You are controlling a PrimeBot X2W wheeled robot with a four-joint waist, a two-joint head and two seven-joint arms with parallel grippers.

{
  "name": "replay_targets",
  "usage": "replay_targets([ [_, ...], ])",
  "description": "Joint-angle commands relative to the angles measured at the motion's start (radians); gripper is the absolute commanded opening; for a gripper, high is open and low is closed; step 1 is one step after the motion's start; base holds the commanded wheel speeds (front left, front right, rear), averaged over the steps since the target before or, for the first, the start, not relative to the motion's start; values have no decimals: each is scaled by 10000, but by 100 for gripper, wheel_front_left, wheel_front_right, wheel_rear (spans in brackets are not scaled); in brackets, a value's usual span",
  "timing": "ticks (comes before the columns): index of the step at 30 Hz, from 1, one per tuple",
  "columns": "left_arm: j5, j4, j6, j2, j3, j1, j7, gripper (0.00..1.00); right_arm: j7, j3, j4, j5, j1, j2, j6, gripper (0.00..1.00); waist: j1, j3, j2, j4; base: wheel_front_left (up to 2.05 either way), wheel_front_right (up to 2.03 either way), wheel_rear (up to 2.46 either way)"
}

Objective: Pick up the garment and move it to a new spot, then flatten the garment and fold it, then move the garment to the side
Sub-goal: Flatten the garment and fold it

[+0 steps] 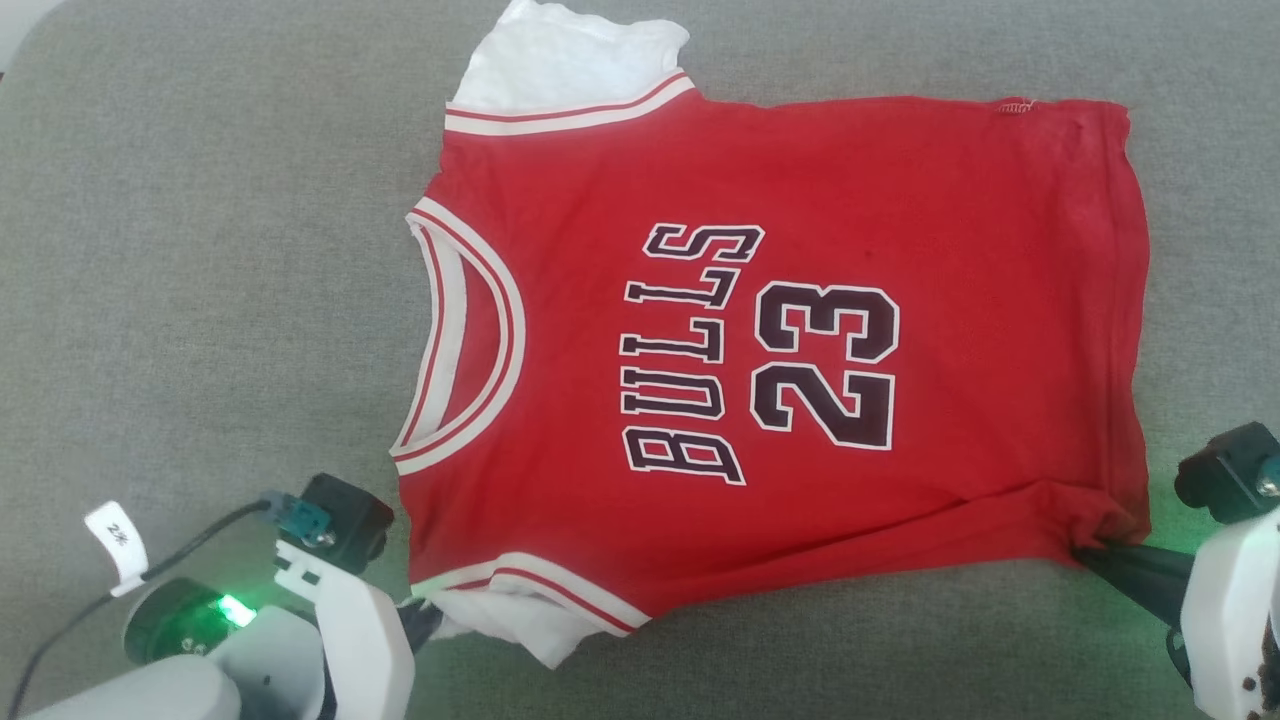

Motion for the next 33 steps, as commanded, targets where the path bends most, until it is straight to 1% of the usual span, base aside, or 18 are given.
replay_targets([
  [1,160,-121,62,121,92,-132,-66,0,93,-3,16,-110,516,77,-5,0,0,-16,0,-11,0,0,0],
  [5,535,-433,127,452,368,-587,-165,0,-85,-948,-320,-295,765,229,-11,0,0,-73,0,-87,0,0,0],
  [9,1092,-662,6,798,590,-1297,-10,0,-2,-1773,-704,-626,924,593,-11,0,0,-91,0,-224,0,0,0],
  [12,1524,-670,-200,879,735,-1897,147,0,184,-2380,-909,-960,890,929,-11,0,0,-47,0,-319,0,0,0],
  [15,1803,-439,-536,777,889,-2541,263,0,446,-2870,-1057,-1357,629,1339,-9,0,0,34,0,-420,0,0,0],
  [18,2042,79,-1009,485,989,-3166,352,0,722,-3269,-1088,-1729,231,1737,-9,0,0,160,0,-492,0,0,0],
  [21,2251,819,-1584,45,1012,-3822,408,0,991,-3465,-930,-2105,-299,2088,-9,0,0,325,0,-530,0,0,0],
  [22,2176,1114,-1750,-159,1027,-3994,419,0,1074,-3478,-858,-2165,-499,2188,-9,0,0,389,0,-537,0,0,0],
  [23,2176,1114,-1750,-159,1027,-3994,419,0,1074,-3478,-858,-2165,-499,2188,-9,0,0,389,0,-537,0,0,0],
  [28,2398,2772,-2667,-1111,961,-4915,307,0,1243,-3396,-206,-2680,-1633,2555,-11,0,0,761,0,-532,0,0,0],
  [33,2336,4598,-3483,-2105,835,-5545,236,0,1298,-2931,559,-2905,-2564,2828,-11,0,0,1101,0,-476,0,0,0],
])
